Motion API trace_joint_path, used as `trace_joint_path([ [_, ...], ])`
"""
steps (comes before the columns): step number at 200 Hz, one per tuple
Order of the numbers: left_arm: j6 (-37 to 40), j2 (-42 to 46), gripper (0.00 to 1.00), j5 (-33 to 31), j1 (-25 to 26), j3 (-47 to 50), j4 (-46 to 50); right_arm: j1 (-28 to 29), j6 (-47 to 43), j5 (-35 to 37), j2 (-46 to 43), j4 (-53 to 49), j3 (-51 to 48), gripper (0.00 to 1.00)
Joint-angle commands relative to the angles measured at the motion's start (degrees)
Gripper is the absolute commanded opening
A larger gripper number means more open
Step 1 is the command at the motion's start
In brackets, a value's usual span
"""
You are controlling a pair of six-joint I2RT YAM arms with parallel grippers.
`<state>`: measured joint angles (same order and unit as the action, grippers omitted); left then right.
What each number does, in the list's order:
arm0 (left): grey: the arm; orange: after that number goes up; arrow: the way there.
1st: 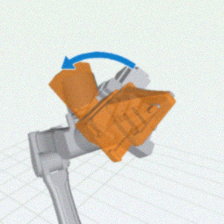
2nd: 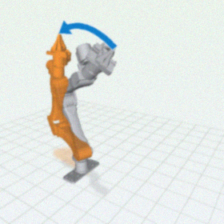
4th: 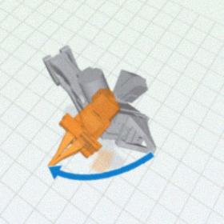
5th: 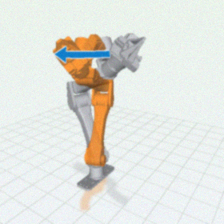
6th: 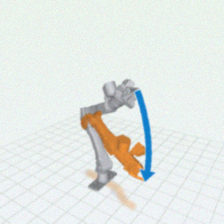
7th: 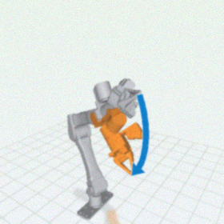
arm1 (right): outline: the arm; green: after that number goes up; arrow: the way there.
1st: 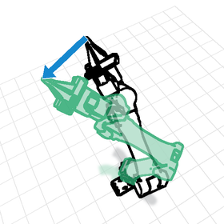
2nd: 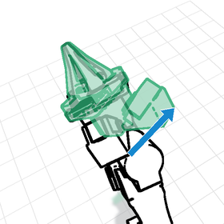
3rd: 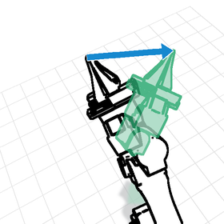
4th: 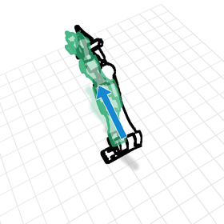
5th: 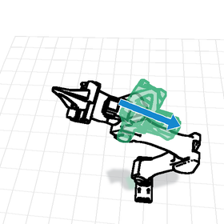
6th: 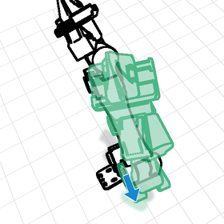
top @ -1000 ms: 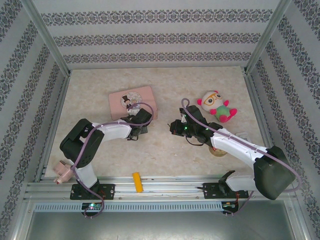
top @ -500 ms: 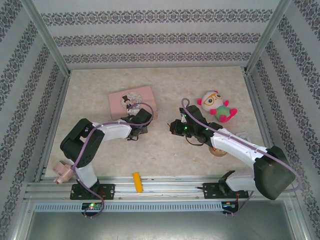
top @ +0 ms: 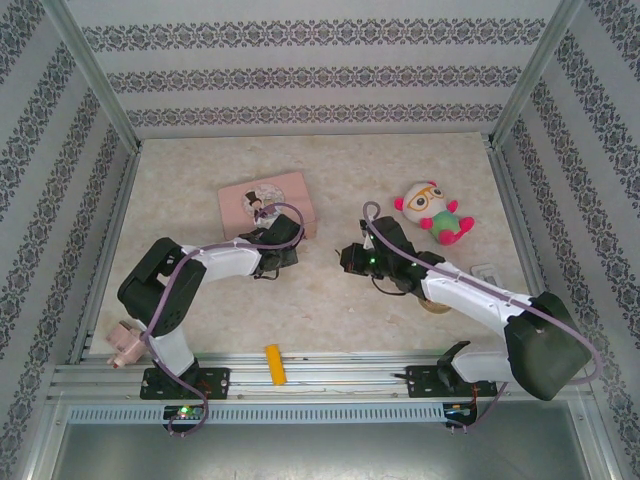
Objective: Unlock the padlock with the key
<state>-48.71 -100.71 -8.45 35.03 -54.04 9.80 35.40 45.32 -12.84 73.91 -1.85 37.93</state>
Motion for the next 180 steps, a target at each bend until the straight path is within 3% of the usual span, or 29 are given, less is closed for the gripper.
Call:
trace_joint_path([
  [1, -5.0, 1.6, 0.21, 8.4, 0.8, -0.4, -2.3, 0.9, -0.1, 1.7, -1.1, 6.1, -3.2, 0.0],
  [26, -9.3, 2.2, 0.21, 10.1, 1.3, -1.3, -2.3, 4.1, -1.9, 5.7, -0.4, 9.1, -5.1, 0.0],
  [74, -17.8, 3.0, 0.21, 10.4, 2.2, -1.1, -4.5, 7.5, 0.2, 7.4, 4.9, 25.1, -10.4, 0.0],
  [128, -20.5, 3.7, 0.22, 10.9, 2.3, -0.5, -6.1, 13.7, 0.4, 14.1, 13.1, 32.8, -9.4, 0.0],
  [180, -22.9, 3.2, 0.22, 12.9, 2.2, 0.8, -8.8, 14.4, 5.0, 16.1, 20.1, 46.8, -12.1, 0.0],
])
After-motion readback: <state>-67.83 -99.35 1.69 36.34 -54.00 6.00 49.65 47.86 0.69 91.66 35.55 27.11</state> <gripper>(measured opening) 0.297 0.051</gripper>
